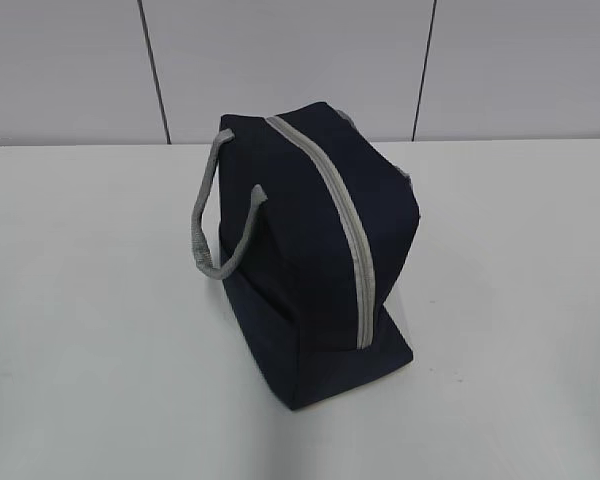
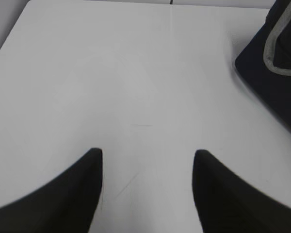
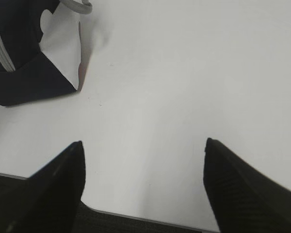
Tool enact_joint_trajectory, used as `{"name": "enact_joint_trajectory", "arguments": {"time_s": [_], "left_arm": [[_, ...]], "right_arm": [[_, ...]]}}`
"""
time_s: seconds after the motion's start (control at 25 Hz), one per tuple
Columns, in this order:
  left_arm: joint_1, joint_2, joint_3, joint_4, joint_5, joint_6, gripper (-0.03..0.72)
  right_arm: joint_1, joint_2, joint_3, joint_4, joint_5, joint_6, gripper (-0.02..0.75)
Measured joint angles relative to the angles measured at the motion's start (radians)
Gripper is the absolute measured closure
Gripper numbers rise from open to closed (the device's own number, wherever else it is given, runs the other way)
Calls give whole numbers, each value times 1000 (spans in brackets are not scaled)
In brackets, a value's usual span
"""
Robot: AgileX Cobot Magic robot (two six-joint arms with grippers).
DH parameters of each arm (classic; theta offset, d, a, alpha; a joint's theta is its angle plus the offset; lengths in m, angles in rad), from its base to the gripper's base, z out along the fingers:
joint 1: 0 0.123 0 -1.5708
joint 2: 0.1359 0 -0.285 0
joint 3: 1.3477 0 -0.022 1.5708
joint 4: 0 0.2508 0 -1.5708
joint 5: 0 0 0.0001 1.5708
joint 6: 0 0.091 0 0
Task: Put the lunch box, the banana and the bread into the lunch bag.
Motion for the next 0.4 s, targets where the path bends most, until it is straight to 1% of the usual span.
{"name": "enact_joint_trajectory", "arguments": {"time_s": [0.4], "left_arm": [[0,-1,0,0,0,0,293]], "right_arm": [[-1,0,0,-2,0,0,175]]}}
